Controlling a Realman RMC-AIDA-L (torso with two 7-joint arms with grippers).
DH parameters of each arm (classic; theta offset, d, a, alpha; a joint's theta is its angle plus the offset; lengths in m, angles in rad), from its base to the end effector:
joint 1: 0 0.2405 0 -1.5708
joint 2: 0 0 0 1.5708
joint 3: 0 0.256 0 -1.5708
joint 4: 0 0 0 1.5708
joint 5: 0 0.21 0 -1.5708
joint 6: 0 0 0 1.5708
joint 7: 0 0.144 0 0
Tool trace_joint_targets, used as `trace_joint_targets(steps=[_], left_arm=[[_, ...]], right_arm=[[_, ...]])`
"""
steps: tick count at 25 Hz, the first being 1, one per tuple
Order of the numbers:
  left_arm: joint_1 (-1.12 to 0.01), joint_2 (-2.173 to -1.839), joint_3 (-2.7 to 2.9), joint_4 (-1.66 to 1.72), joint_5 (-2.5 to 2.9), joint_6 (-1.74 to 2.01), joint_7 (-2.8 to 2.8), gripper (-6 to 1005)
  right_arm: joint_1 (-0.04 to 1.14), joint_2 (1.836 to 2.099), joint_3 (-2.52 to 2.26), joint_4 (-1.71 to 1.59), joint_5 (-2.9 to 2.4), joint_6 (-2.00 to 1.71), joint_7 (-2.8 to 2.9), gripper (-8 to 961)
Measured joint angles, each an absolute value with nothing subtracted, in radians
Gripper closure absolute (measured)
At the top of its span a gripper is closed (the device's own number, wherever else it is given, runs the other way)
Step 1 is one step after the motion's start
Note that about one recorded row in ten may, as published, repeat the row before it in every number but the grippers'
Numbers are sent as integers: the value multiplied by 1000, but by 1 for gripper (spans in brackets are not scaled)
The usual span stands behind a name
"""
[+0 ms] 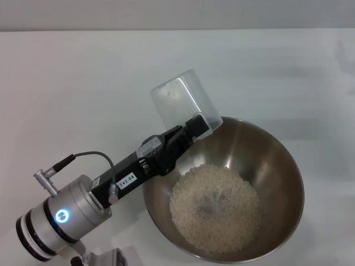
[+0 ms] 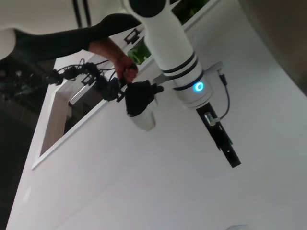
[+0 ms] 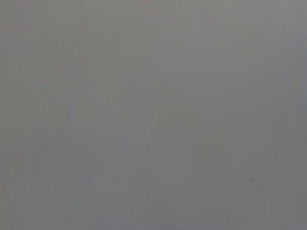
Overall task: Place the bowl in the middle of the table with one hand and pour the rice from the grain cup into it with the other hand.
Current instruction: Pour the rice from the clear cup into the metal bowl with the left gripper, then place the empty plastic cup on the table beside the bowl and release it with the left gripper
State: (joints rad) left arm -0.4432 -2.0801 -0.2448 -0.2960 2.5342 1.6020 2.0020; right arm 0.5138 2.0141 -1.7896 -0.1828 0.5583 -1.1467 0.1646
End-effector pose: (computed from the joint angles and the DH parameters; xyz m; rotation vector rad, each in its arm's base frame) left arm -0.2125 0.2355 -0.0925 -0.9444 1.7494 0.0101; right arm 0.3229 0.3771 0.0561 -1.3904 0.4606 0.7521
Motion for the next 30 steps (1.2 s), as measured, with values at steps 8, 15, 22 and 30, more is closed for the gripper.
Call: trace_joint_targets(steps=[8,15,22,30], left_arm=[[-446,-2078,-249,-300,2533,1572,1981,939],[-414,-2072,-287,-334,2525,1618,1723,932],[-355,-2078,-446,-336,2523,1663,980,924],[-319,-2080,-583,-363,2473,1494,450,914]], right_arm=[[522,2013,-1790,-183,563,-1144,164,245],[528,2013,-1790,-186,564,-1130,170,245],[529,2018,-1789,-200,566,-1083,177,245],[528,2031,-1787,-214,562,-1068,185,245]])
